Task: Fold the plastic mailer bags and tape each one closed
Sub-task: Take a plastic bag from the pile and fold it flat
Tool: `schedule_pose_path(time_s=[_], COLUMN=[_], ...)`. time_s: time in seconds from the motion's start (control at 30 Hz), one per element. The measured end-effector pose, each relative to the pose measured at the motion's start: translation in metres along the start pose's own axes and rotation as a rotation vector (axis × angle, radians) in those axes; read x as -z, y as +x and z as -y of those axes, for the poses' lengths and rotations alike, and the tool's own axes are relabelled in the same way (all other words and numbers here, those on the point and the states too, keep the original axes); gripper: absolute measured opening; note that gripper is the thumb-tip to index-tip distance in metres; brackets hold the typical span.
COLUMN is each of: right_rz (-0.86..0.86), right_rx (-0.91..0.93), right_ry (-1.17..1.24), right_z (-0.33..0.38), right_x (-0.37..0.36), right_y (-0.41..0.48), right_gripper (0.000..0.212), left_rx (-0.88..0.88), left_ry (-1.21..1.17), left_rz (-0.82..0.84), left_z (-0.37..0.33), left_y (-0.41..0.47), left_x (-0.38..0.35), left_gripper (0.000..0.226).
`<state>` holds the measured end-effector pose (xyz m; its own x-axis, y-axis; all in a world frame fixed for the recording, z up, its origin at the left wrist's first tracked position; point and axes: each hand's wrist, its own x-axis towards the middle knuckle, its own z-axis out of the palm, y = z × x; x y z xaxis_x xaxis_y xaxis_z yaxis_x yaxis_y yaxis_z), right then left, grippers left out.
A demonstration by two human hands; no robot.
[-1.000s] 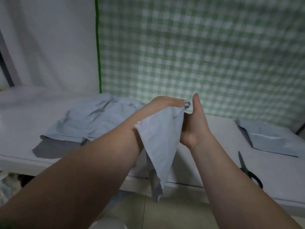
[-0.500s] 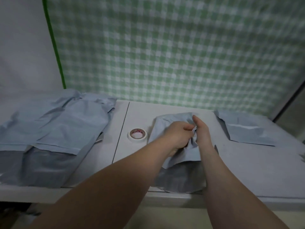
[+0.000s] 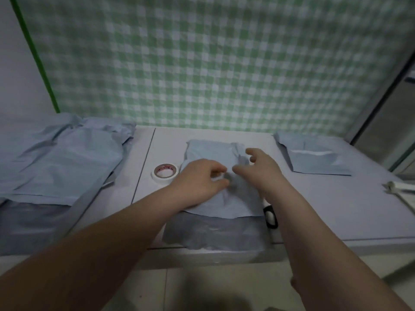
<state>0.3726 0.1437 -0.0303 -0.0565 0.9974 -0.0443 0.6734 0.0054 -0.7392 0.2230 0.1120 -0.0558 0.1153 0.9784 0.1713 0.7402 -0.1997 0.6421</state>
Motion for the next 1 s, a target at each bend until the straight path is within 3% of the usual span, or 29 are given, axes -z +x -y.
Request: schedule_pose_path(time_s=[0.1,0.17,0.23,0.43,0.53,0.6,0.77,0.9,1.0], right_rz=[0.209,0.344,0.371,0.111,-0.045,-0.130,-0.227,-0.188,-0.111], right_rx=[0.165,0.186,0.189,0.262,0.301,0.307,0.305,0.284,0.310], right_ry=[-0.147,-0.271,-0.379,-0.621,-0.677,-0.712,-0.791,-0.897,-0.790], right_z=[-0.006,-0.010,-0.014,-0.012,-0.015,-0.016,-0.021,-0.022,-0.018], right_x=[0.009,0.010,0.005,-0.011,-0.018,-0.018,-0.016,-0.017,-0.017], right_y=[-0.029,-0.047,-0.061,-0.081,-0.080,-0.080,-0.091,-0.095,-0.095], right_gripper=[0.073,0.085,0.088,0.068,0.041,0.031,0.037,0.026,0.017], left_rx=[-0.051,0.003,-0.025,-0.131,-0.064,0.006,-0.016,-0.045,-0.040], left_ry=[0.181,0.196,0.199,0.247,0.401,0.456,0.489,0.526,0.522], left_rz=[0.118,0.250,0.288,0.046,-0.038,-0.109,-0.169,-0.072,-0.035], left_z=[0.012,0.020,0.025,0.019,0.021,0.025,0.026,0.024,0.023], left_y=[-0.028,-0.041,-0.052,-0.067,-0.067,-0.067,-0.076,-0.084,-0.084], left_x=[0.015,0.021,0.021,0.020,0.018,0.019,0.024,0.024,0.027], left_gripper=[0.085,0.092,0.090,0.042,0.018,0.019,0.030,0.029,0.028])
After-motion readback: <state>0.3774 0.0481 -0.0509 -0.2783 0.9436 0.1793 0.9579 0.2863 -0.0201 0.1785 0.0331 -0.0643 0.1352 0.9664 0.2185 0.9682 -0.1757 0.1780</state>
